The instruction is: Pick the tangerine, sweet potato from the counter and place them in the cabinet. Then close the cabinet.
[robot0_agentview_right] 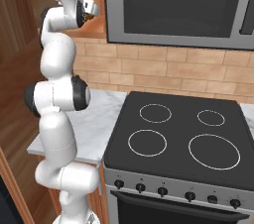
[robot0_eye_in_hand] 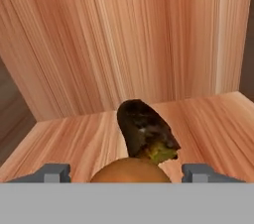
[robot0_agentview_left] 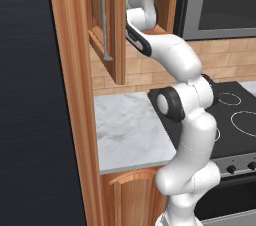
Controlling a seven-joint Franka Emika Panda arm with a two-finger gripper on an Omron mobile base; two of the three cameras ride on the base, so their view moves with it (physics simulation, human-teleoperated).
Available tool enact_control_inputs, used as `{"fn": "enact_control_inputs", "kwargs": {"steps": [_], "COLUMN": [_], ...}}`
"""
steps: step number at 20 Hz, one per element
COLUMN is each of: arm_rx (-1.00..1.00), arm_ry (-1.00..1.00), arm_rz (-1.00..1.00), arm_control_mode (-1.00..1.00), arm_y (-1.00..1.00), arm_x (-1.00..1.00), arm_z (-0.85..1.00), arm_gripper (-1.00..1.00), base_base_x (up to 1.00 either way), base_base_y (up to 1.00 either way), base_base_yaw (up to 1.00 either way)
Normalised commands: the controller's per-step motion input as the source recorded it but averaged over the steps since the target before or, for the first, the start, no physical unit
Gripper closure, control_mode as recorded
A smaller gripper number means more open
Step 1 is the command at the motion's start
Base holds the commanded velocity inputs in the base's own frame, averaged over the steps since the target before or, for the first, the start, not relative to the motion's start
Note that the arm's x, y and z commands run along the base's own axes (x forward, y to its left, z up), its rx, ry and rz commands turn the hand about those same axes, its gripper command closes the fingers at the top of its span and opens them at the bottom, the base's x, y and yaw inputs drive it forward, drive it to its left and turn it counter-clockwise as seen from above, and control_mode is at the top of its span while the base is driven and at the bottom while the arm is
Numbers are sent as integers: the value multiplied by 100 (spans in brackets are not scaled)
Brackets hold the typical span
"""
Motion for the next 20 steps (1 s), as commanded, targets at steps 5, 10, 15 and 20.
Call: {"fn": "enact_control_inputs", "kwargs": {"steps": [5, 10, 15, 20], "arm_rx": [2, 1, 2, 0], "arm_ry": [-2, -6, -1, -2], "arm_rz": [0, 1, 1, 3], "arm_control_mode": [-100, -100, -100, -100], "arm_y": [0, -15, -45, -49], "arm_x": [-26, -63, -100, -100], "arm_z": [-11, -5, 0, 0], "arm_gripper": [-100, -100, -100, -100], "base_base_x": [0, 0, 0, 0], "base_base_y": [0, 0, 0, 0], "base_base_yaw": [0, 0, 0, 0]}}
